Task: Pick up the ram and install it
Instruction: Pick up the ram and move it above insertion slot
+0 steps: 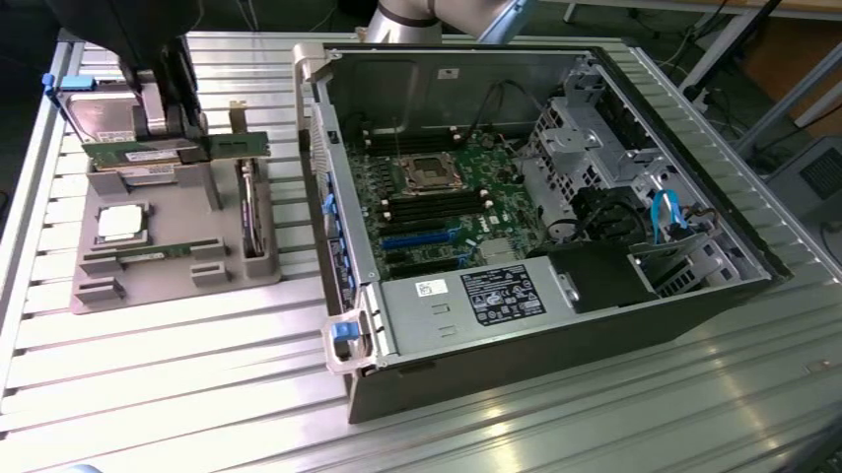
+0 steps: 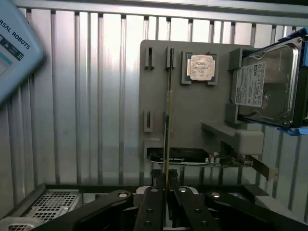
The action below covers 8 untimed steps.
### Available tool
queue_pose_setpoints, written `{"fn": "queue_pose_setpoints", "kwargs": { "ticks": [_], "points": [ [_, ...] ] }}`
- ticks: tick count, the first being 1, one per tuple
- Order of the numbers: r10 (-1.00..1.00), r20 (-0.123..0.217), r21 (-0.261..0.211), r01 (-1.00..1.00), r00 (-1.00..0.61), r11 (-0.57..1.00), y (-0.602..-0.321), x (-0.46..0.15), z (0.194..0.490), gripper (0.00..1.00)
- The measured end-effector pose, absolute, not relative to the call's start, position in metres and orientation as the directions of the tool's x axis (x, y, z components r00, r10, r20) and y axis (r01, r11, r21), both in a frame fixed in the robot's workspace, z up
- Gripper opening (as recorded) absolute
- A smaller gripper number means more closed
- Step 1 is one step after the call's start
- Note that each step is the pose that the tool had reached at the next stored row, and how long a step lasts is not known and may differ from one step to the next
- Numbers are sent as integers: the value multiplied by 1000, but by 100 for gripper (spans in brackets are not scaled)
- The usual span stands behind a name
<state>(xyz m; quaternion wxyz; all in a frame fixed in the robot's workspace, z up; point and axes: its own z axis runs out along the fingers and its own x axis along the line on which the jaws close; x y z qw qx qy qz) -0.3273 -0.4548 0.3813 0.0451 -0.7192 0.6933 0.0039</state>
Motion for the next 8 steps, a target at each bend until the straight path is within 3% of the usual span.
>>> {"fn": "queue_pose_setpoints", "kwargs": {
  "ticks": [8],
  "points": [
    [-996,-68,-59,-997,56,-52,-455,-279,389,14]
  ]
}}
